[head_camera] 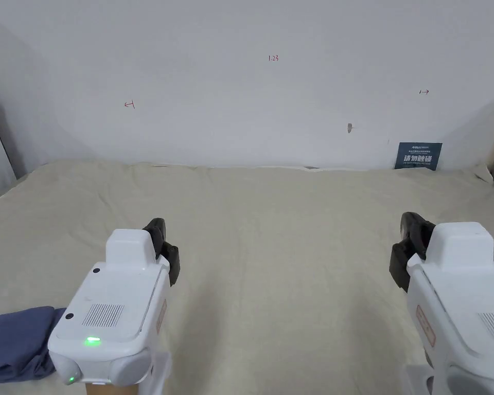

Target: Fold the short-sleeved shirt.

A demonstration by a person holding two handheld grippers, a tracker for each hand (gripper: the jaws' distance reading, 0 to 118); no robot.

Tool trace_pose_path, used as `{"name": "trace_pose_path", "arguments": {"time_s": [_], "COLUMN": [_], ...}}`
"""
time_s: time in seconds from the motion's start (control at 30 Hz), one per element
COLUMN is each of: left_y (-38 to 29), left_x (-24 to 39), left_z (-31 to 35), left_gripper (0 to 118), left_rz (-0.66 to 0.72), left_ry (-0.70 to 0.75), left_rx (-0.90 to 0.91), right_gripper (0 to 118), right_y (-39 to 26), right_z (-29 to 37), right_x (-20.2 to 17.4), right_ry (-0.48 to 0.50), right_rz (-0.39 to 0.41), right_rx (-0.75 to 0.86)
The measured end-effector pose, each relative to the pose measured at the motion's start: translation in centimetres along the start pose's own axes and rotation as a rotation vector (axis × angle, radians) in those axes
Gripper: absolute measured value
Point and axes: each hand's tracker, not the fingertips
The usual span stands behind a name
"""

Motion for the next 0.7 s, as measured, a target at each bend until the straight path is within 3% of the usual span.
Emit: {"name": "trace_pose_path", "arguments": {"time_s": [0.1, 0.23, 0.3, 0.37, 0.4, 0.47, 0.53, 0.57, 0.6, 0.7], "left_y": [0.00, 0.02, 0.00, -0.03, -0.02, 0.03, 0.11, 0.10, 0.08, 0.08], "left_x": [-0.04, -0.13, -0.23, -0.28, -0.37, -0.47, -0.51, -0.49, -0.37, -0.28], "left_z": [0.00, 0.00, 0.04, -0.02, -0.07, -0.14, -0.31, -0.35, -0.27, -0.25], "left_gripper": [0, 3, 22, 53, 64, 69, 101, 113, 118, 118], "left_rz": [0.000, 0.009, 0.019, 0.022, 0.027, 0.034, 0.035, 0.035, 0.034, 0.027], "left_ry": [0.001, -0.005, -0.007, -0.003, -0.005, -0.011, -0.016, -0.013, -0.007, -0.008], "left_rx": [0.002, -0.001, 0.004, 0.001, -0.001, -0.004, -0.013, -0.014, -0.006, 0.003], "right_gripper": [4, 21, 35, 69, 78, 83, 115, 118, 118, 118], "right_y": [-0.03, -0.03, -0.01, 0.00, -0.07, -0.16, -0.22, -0.25, -0.16, 0.04], "right_z": [0.02, 0.05, 0.03, -0.01, -0.12, -0.18, -0.30, -0.28, -0.12, -0.14], "right_x": [-0.08, -0.21, -0.23, -0.38, -0.35, -0.35, -0.42, -0.44, -0.52, -0.63], "right_ry": [0.004, 0.008, 0.019, 0.018, 0.018, 0.020, 0.009, 0.003, 0.000, 0.001], "right_rz": [-0.001, -0.002, -0.006, -0.002, 0.000, -0.006, -0.003, 0.000, -0.001, -0.010], "right_rx": [-0.003, -0.009, -0.017, -0.026, -0.030, -0.031, -0.034, -0.029, -0.019, -0.022]}}
